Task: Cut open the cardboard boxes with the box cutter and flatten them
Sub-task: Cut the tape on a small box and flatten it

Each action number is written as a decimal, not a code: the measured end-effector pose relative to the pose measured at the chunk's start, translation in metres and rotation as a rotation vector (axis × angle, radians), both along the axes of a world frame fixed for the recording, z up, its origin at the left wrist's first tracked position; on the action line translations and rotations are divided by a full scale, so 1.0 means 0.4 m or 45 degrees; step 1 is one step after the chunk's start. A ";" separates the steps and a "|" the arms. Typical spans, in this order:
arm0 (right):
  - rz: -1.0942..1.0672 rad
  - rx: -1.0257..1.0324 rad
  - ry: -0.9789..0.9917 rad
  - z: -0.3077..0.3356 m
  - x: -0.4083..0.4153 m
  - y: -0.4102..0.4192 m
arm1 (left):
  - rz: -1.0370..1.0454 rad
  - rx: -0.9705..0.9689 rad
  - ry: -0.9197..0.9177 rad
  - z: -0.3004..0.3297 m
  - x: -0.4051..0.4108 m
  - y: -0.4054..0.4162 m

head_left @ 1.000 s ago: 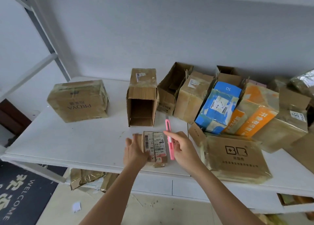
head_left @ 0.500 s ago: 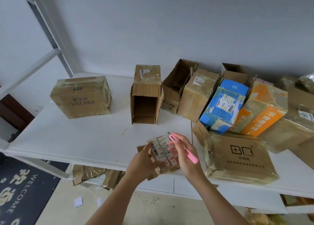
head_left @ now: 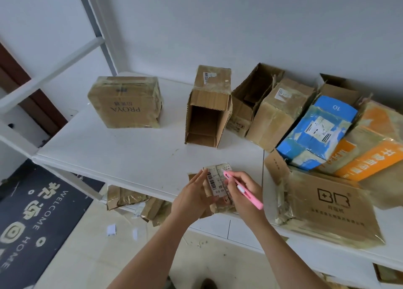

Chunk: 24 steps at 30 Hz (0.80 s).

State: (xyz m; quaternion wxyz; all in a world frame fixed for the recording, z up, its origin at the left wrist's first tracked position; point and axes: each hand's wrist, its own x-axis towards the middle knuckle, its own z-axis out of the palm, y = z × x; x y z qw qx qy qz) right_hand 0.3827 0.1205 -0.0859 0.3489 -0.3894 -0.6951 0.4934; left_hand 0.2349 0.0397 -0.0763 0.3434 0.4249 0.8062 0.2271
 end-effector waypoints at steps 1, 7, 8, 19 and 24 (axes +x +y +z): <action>0.008 0.029 -0.012 0.001 -0.005 0.005 | -0.001 0.000 0.003 -0.001 0.001 -0.001; 0.048 0.134 -0.130 0.001 -0.026 0.027 | 0.003 -0.002 0.002 -0.002 0.003 -0.001; 0.057 0.156 -0.145 0.000 -0.027 0.028 | 0.004 -0.005 -0.001 -0.003 0.004 -0.001; 0.138 0.253 -0.286 0.017 -0.043 0.035 | -0.019 0.015 0.041 -0.007 0.004 -0.005; 0.173 0.210 -0.341 0.033 -0.045 0.038 | -0.013 0.011 0.033 -0.005 0.002 -0.005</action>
